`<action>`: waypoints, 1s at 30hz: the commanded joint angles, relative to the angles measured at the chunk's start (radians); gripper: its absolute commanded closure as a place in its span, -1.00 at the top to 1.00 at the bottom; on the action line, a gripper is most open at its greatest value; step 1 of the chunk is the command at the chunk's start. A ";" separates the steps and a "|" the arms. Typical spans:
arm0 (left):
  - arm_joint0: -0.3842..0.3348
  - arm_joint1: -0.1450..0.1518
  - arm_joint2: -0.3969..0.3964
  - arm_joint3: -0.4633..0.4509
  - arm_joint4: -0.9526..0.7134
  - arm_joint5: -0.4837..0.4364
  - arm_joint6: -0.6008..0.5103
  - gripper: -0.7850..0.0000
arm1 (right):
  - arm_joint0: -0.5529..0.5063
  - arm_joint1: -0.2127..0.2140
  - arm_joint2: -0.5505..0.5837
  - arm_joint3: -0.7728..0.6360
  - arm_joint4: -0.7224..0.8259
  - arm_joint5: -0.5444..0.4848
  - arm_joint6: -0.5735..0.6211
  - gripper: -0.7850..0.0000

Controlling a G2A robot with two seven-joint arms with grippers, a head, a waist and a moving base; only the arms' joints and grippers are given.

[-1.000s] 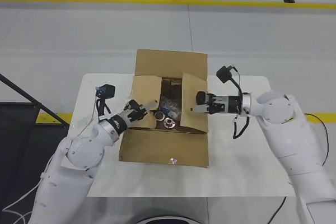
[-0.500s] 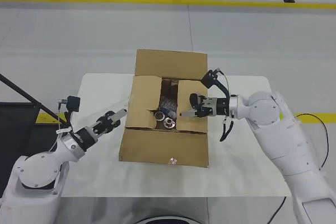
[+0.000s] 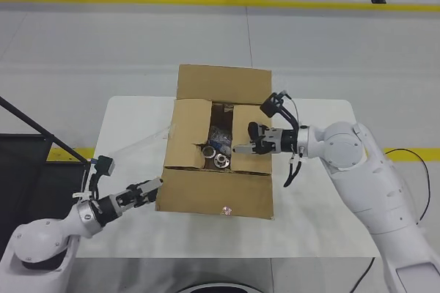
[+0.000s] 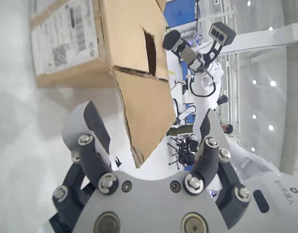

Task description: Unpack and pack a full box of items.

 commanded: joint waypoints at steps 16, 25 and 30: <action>-0.063 0.014 0.053 0.019 -0.139 0.002 -0.102 1.00 | -0.023 0.000 0.026 0.004 0.021 0.075 -0.091 1.00; -0.115 0.021 0.052 -0.007 -0.190 -0.006 -0.074 1.00 | 0.019 -0.027 0.056 0.150 0.152 0.230 -0.319 1.00; -0.181 0.021 0.064 0.005 -0.191 0.009 0.014 1.00 | 0.097 -0.064 0.024 0.332 0.258 0.239 -0.383 1.00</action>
